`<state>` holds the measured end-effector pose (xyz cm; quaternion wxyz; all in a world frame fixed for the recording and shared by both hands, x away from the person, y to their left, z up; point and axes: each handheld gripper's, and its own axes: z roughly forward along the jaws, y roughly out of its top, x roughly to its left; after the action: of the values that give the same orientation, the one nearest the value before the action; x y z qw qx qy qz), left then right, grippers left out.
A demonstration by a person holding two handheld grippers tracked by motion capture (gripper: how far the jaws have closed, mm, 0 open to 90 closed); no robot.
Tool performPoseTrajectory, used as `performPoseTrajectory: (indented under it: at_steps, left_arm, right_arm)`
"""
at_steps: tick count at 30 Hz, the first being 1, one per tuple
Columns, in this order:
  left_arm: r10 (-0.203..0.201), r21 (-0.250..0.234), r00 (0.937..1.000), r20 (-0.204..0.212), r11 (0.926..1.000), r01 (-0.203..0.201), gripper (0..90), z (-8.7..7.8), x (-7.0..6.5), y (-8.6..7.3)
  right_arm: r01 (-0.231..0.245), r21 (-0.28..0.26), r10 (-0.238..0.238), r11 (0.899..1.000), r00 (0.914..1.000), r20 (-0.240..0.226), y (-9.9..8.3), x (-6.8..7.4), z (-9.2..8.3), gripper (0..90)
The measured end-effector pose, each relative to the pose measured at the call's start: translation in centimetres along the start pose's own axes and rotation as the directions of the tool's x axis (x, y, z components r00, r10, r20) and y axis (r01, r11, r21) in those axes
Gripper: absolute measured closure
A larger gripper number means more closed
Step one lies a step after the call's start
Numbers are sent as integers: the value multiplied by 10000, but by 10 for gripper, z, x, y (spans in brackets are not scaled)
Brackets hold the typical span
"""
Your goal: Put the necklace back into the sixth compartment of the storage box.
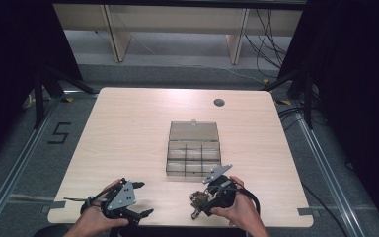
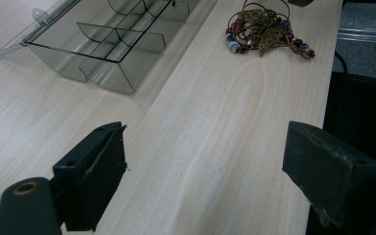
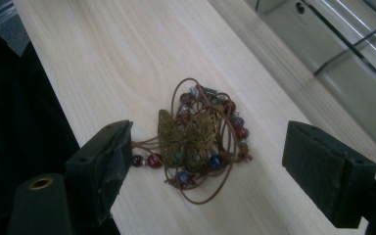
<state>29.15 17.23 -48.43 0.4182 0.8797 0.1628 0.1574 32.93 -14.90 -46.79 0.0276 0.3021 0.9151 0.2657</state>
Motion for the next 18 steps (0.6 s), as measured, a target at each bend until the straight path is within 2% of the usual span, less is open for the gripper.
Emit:
performPoseTrajectory:
  at_steps: [1, 2, 3, 6, 7, 11, 13, 14, 15, 17, 18]
  left_arm:
    - [0, 0, 10000, 0, 10000, 0, 156, 0, 0, 0]
    - [164, 98, 9998, -56, 9998, -164, 156, -1, 1, 0]
    - [179, 87, 9998, -36, 9998, -178, 157, -1, 1, 0]
    - [170, 158, 9999, -3, 9997, -169, 157, -1, 1, 0]
    - [158, 152, 9999, -1, 9998, -158, 156, -1, 1, 0]
    - [-114, -154, 9999, 24, 9998, 115, 157, 1, -1, 0]
    - [-105, -137, 9999, 33, 9999, 105, 157, 0, -1, 0]
    - [51, -21, 10000, -1, 10000, -51, 157, -1, 0, 0]
    - [-96, -152, 10000, -4, 9998, 96, 157, 0, -1, 0]
    - [-104, -135, 9999, 32, 9999, 105, 157, 0, -1, 0]
    - [68, 5, 10000, 35, 10000, -68, 157, -1, 0, 0]
  right_arm:
    - [0, 0, 0, 10000, 10000, 0, 0, 0, 0, 196]
    - [49, 110, -50, 9999, 10000, 42, 2, 1, 3, 197]
    - [269, 242, -271, 9993, 9996, 93, 5, 1, 6, 202]
    - [309, 417, -311, 9987, 9995, 40, 7, 1, 9, 206]
    - [452, 483, -454, 9978, 9990, 34, 9, 1, 12, 209]
    - [448, 644, -447, 9969, 9990, -32, 11, 1, 17, 220]
    - [453, 892, -451, 9950, 9990, -36, 13, 3, 20, 221]
    - [453, 892, -451, 9950, 9990, -36, 13, 3, 20, 221]
    - [551, 996, -549, 9935, 9985, -56, 14, 4, 23, 229]
    - [577, 1079, -571, 9925, 9983, -85, 15, 4, 24, 236]
    - [600, 1201, -599, 9909, 9982, -42, 16, 4, 26, 253]
